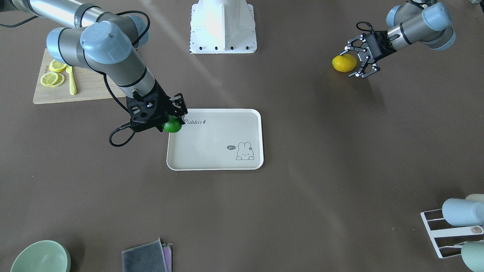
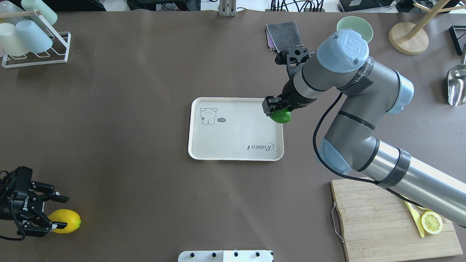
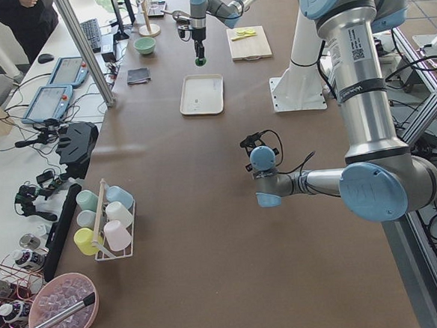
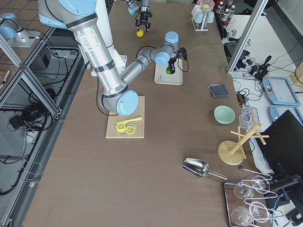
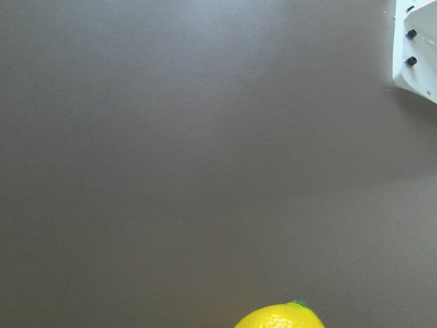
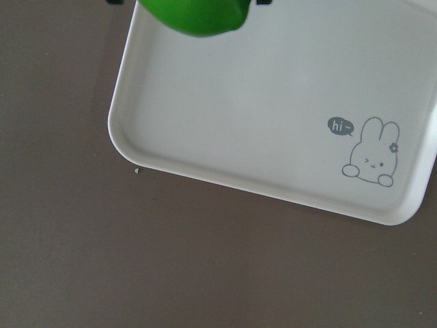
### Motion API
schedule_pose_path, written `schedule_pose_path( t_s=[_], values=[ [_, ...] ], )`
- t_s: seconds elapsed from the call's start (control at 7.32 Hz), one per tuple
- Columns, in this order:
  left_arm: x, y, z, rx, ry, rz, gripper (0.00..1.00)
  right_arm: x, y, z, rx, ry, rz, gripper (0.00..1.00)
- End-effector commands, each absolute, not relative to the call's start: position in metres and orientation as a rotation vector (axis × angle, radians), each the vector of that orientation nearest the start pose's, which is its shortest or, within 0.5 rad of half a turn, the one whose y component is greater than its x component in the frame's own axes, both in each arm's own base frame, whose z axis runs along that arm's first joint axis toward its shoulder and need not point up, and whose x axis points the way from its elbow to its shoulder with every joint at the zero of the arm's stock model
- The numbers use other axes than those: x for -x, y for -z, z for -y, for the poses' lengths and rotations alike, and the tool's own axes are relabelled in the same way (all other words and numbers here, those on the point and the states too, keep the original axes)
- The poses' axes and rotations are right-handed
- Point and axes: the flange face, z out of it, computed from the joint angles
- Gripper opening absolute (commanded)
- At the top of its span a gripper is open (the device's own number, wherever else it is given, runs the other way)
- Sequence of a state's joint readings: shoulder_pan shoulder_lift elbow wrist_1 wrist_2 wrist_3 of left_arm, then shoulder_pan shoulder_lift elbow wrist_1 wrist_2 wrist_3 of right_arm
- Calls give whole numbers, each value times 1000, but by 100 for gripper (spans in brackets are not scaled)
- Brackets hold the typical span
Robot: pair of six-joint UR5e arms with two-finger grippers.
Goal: Place all lemons on tray
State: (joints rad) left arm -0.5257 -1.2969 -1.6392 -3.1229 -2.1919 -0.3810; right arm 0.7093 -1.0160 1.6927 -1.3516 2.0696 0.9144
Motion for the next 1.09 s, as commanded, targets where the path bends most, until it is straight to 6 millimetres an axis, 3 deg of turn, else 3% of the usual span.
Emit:
schedule_pose_path(
  t_s=[0.0, 0.27, 0.55, 0.68, 0.82, 0.96],
  values=[
    [-277, -572, 241, -599, -945, -1351, 0, 455, -249, 503, -185, 166, 970, 0],
    [-280, -524, 238, -478, -831, -1496, 0, 461, -249, 510, -184, 164, 968, 0],
    [-314, -476, 262, -470, -755, -1580, 0, 464, -244, 511, -186, 166, 971, 0],
    [-320, -465, 277, -455, -709, -1574, 0, 464, -243, 511, -187, 167, 972, 0],
    [-314, -463, 283, -454, -703, -1570, 25, 466, -234, 512, -191, 168, 976, 0],
    [-307, -465, 284, -448, -694, -1566, 71, 467, -235, 513, -191, 168, 976, 0]
  ],
)
